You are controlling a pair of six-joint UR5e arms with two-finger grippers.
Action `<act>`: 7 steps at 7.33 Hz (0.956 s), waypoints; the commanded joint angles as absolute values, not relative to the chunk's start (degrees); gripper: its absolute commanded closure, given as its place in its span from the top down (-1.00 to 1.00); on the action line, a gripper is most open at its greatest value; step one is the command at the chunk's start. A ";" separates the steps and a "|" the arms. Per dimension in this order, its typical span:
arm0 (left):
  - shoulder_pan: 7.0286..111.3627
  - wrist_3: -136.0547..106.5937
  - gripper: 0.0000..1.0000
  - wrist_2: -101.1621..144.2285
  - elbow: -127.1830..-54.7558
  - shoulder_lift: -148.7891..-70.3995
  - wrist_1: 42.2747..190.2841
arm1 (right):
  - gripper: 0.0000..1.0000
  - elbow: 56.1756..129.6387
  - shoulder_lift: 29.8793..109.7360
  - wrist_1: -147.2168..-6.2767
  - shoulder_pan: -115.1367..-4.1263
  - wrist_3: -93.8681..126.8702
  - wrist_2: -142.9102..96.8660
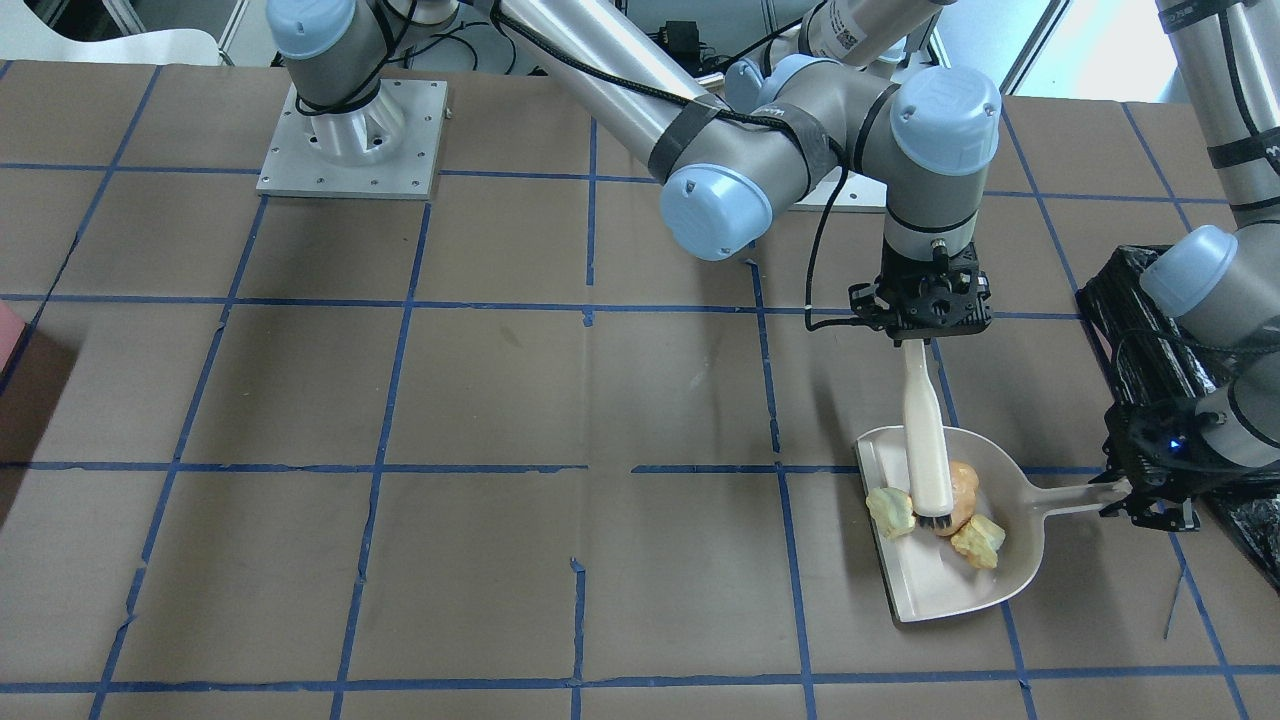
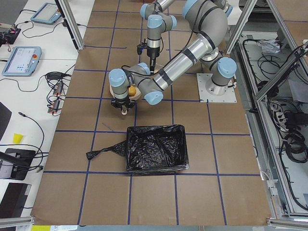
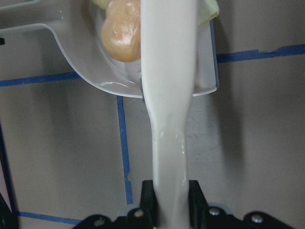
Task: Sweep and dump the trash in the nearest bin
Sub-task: 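Sweep the bread roll and chunk into the dustpan with the right gripper's brush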
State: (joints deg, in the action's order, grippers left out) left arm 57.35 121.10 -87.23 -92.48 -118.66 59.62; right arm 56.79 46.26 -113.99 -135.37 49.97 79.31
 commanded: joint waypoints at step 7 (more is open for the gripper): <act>51.35 120.94 -0.93 -74.29 -92.55 -116.90 66.09 | -0.71 76.95 59.03 -109.42 -126.93 41.22 89.74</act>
